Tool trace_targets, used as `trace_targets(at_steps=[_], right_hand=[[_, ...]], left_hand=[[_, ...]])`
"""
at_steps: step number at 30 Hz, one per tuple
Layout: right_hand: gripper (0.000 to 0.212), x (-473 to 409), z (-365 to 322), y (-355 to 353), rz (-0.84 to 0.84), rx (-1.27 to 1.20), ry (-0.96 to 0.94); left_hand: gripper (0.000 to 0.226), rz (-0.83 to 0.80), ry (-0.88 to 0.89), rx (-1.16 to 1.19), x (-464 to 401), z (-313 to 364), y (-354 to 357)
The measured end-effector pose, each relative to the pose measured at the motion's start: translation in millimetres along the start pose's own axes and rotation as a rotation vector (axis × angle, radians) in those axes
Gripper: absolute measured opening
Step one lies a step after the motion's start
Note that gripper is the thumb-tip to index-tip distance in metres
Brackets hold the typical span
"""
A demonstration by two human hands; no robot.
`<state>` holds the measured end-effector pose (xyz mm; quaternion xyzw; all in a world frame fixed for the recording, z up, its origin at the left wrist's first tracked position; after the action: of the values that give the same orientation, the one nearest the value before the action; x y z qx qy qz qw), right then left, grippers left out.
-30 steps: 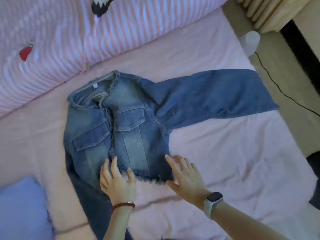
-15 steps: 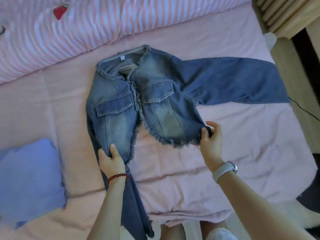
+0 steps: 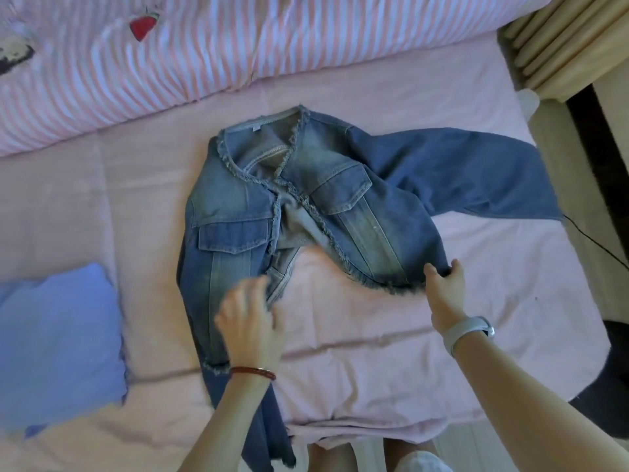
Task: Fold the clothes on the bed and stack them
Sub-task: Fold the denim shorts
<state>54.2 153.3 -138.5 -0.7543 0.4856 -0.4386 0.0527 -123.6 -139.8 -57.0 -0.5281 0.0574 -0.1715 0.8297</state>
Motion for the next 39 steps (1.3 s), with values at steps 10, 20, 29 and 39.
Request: trace_targets(at_steps=[10,20,29,39], right_hand=[[0.014,-10,8,19,-0.078,-0.267,0.023],[0.012,-15,-26,-58,0.134,-0.158,-0.129],[0.049,4,-64,-47,0.176,0.676,-0.612],[0.042,38,-41,91,-0.032,1.156,-1.008]], left_hand=[[0.052,-0.249,0.113,-0.260,-53,6,97],[0.054,-0.361,0.234,-0.013,-9,24,33],[0.040,-0.687,0.071,-0.219,12,11,69],[0.058,-0.263,-0.428,0.400,-127,15,98]])
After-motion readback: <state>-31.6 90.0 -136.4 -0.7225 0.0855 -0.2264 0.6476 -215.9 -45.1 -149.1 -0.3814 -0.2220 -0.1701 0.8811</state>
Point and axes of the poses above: each hand's wrist, its own x-axis away from the middle knuckle, its own y-axis out of the palm, z = x × y, the point moved 10 cm from there along -x, towards the middle knuckle, and after that the axes turned 6 degrees about x, right-handed, at the moved point
